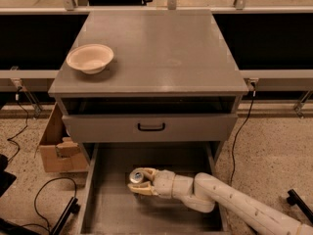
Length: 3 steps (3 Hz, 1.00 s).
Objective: Place redbull can into middle drawer
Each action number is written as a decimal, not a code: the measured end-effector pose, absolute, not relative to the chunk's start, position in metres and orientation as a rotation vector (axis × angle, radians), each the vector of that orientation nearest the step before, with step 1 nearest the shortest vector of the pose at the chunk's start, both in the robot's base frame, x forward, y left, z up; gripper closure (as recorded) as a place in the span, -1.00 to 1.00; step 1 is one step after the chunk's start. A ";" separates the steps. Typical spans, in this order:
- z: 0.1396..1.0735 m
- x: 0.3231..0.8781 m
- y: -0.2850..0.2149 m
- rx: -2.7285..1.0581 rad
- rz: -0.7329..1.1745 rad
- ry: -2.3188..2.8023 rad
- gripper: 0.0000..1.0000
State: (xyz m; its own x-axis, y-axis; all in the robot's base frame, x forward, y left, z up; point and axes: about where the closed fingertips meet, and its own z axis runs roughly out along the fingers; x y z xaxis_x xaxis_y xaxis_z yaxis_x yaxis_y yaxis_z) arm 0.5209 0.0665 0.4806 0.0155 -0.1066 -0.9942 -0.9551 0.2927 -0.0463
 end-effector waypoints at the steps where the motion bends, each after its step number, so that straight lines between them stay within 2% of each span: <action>1: 0.456 0.523 0.078 -1.072 0.935 1.417 1.00; 2: 0.456 0.522 0.080 -1.073 0.939 1.415 0.64; 3: 0.457 0.522 0.082 -1.075 0.942 1.413 0.17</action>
Offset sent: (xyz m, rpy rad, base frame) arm 0.0020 0.0109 -0.0236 -0.0072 0.0330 0.0069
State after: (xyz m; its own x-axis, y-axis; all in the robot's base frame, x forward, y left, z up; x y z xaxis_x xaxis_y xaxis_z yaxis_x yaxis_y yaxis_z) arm 0.5219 0.0818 0.4565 -0.0176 -0.1112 -0.9936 -0.9601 0.2793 -0.0142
